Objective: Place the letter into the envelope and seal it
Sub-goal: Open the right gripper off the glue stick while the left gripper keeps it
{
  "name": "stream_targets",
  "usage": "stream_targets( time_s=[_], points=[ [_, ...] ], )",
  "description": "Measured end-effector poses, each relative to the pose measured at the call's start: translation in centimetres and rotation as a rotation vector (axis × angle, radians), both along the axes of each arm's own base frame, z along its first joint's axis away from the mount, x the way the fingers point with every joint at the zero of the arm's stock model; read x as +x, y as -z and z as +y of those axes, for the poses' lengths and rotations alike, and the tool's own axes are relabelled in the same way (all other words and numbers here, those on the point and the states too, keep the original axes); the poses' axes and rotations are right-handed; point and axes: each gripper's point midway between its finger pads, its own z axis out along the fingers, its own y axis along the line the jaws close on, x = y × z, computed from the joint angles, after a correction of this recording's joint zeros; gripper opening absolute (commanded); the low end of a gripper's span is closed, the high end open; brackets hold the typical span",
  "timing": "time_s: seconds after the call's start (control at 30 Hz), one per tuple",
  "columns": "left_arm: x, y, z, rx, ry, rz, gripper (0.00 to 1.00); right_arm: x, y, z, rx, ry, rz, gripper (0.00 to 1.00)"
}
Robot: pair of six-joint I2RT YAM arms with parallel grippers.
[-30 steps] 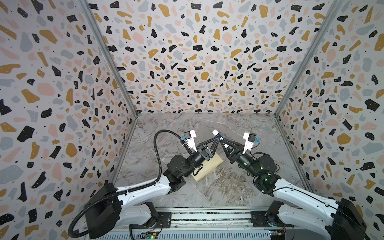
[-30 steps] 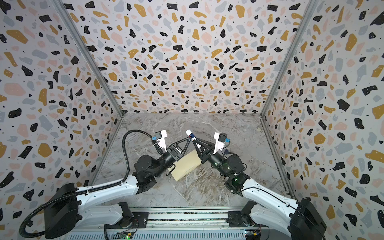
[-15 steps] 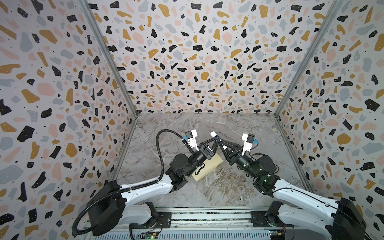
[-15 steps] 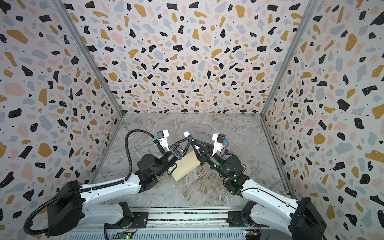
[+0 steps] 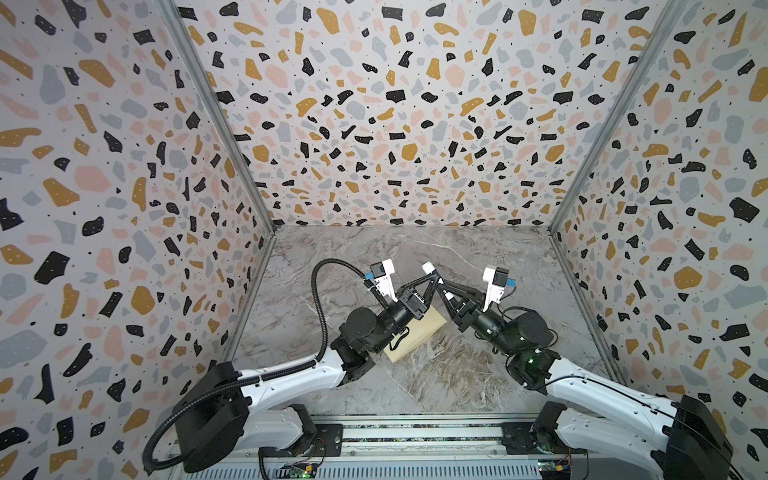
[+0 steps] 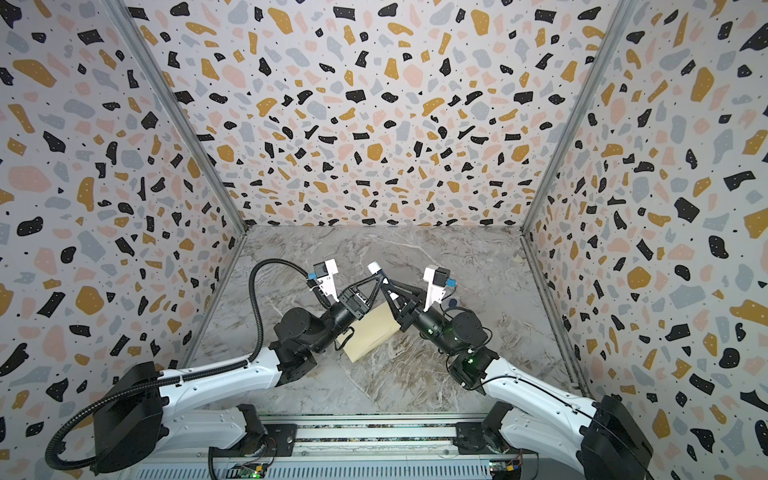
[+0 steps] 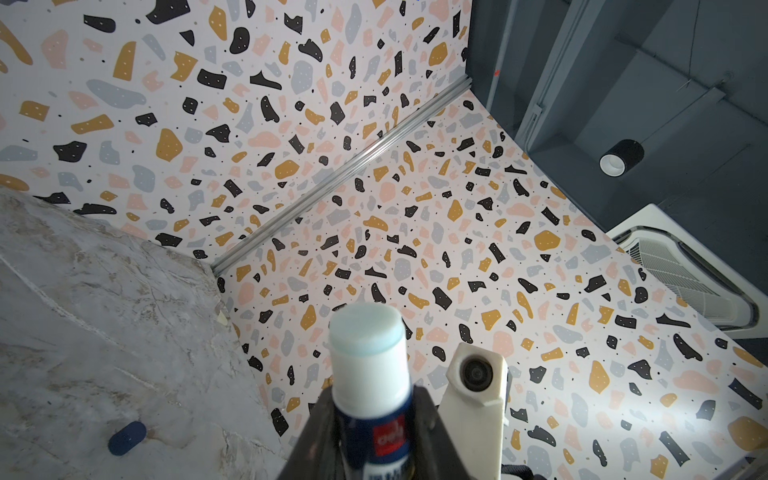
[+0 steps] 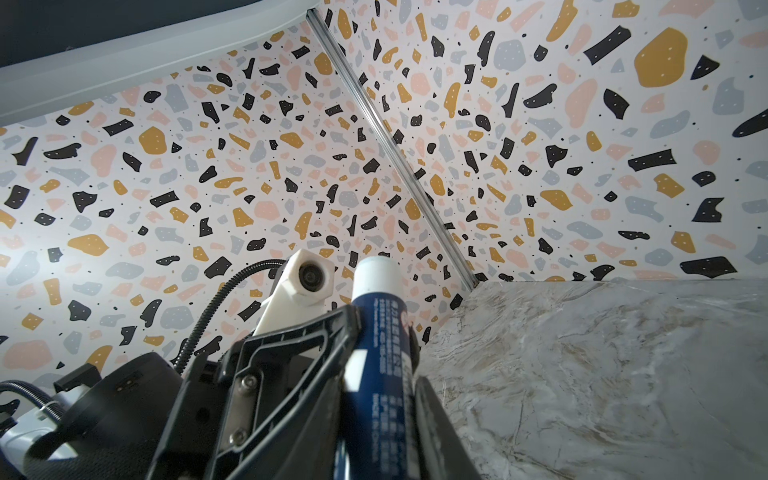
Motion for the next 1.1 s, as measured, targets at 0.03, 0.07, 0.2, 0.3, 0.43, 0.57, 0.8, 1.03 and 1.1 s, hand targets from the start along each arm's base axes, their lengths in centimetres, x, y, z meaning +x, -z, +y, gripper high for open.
stream_targets(
  time_s=[0.03, 0.07, 0.2, 0.3, 0.43, 0.57, 0.8, 1.03, 1.1],
  points=[
    [0.0, 0.0, 0.0, 0.003, -0.001, -0.001, 0.06, 0.0, 0.0, 0.0, -0.001, -0.001, 0.000, 0.01],
    [0.0, 0.0, 0.0, 0.006, -0.003, -0.002, 0.04, 0.0, 0.0, 0.0, -0.002, -0.002, 0.000, 0.04],
    [-0.1, -0.1, 0.1, 0.022, -0.009, -0.006, 0.00, -0.1, 0.0, 0.1, -0.002, -0.006, -0.002, 0.32],
    [0.0, -0.2, 0.2, 0.050, -0.026, -0.017, 0.00, 0.0, -0.1, 0.1, -0.007, -0.002, -0.006, 0.42],
    [0.1, 0.1, 0.4, 0.085, -0.047, -0.022, 0.00, -0.1, -0.6, 0.0, -0.033, 0.007, -0.031, 0.51],
    [0.2, 0.4, 0.6, 0.108, -0.058, -0.021, 0.00, -0.8, -2.5, -0.4, -0.043, 0.009, -0.089, 0.59],
    [-0.1, -0.3, 1.1, 0.138, -0.075, -0.053, 0.00, -2.1, -4.2, -1.6, -0.094, 0.022, -0.150, 0.94],
    [-0.8, -2.4, 2.2, 0.097, -0.072, -0.091, 0.00, -2.8, -3.9, -2.4, -0.088, -0.039, -0.110, 0.83],
    [-0.7, -2.6, 2.2, 0.091, -0.067, -0.094, 0.00, -2.9, -3.4, -2.2, -0.073, -0.084, -0.078, 0.84]
  ],
)
